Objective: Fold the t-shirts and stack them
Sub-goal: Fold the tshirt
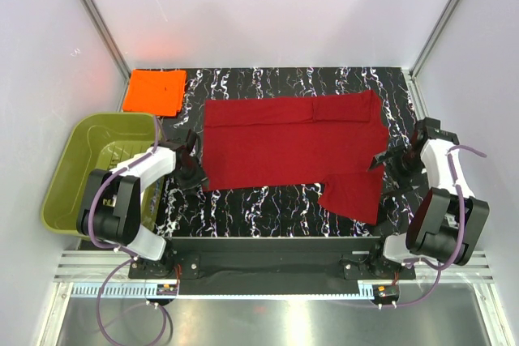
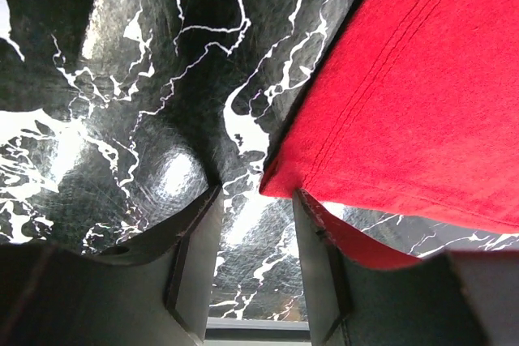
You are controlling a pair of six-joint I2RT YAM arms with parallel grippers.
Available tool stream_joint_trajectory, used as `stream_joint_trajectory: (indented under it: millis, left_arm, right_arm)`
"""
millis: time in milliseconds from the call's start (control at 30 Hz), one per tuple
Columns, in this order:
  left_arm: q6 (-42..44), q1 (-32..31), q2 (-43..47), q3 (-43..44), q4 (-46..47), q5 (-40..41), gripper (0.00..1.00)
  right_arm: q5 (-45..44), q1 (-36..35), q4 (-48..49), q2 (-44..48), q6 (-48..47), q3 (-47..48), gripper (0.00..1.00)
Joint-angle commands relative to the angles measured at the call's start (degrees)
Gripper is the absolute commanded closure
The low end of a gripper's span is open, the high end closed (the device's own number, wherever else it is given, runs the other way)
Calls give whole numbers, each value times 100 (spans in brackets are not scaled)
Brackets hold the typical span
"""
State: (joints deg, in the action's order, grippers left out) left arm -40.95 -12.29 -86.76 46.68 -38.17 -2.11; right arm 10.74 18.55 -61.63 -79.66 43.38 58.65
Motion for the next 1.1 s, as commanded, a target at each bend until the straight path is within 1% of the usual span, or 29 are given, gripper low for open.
stream_joint_trajectory:
  millis: [0,67,233,367,467,500,600,633,833,1067]
  left_arm:
    - [-106,43,116,-53,-112,-35,55]
    - [-36,43,11,-36,55,-53,57]
    - [-9,69,-104,-18,319,-202,56]
    - [-10,69,-209,-88,495,-343,59]
    - [87,69,-367,-18,530,-247,73]
    - [113,78,-394,25,539,-211,83]
    - [210,87,-456,166,522,-159,94]
    - [245,87,-447,201,521,-141,100]
    - [289,87,-324,210,495,-193,100]
    - [307,87,-289,246,504,-299,100]
  right_arm:
    - [-213,44,-95,-41,268,-143,14]
    - [-300,44,-113,-59,286,-187,14]
    - [-537,53,-192,-190,75,-223,14]
    - [-503,61,-175,-234,92,-372,14]
    - [-582,61,-192,-313,66,-425,14]
    - [-626,61,-227,-348,31,-425,16]
    - [-749,61,-157,-515,-13,-539,20]
    - [-793,61,-122,-577,-5,-574,23]
    - [-925,61,247,-946,4,-636,36]
    - [-1258,70,476,-946,-57,-574,39]
